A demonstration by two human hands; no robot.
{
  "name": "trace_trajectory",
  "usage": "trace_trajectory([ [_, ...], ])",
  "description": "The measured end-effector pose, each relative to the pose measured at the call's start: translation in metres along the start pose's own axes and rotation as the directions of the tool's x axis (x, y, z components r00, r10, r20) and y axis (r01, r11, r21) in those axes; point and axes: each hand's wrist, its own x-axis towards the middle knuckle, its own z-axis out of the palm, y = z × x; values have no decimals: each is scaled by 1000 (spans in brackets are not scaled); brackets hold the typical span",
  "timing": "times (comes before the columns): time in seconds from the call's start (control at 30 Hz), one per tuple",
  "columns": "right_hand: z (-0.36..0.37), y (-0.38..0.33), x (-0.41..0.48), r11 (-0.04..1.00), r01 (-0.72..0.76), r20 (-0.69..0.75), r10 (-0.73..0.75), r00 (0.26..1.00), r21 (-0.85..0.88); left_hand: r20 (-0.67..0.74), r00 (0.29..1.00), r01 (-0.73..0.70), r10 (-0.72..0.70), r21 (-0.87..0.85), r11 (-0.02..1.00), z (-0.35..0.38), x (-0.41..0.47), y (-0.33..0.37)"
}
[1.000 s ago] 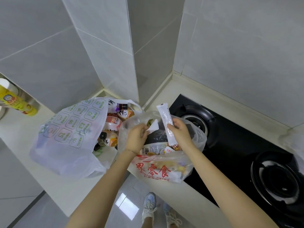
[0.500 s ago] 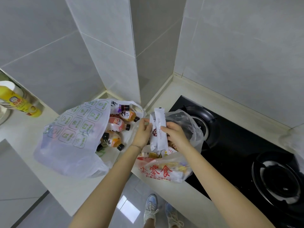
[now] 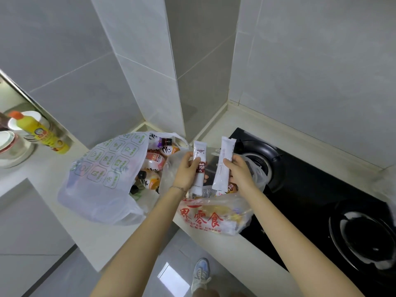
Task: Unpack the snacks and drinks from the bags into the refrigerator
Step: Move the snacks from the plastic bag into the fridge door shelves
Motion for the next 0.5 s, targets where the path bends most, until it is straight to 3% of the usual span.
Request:
trace_trajectory([
  [0.23, -26, -1, -38, 988, 130, 177, -114, 978, -80, -210, 977, -41, 40, -1, 999, 23, -63, -12],
  [0.5, -35, 10, -108, 942, 280, 407, -185, 894, -186, -522, 853, -87, 13, -118, 989, 36, -181, -42],
])
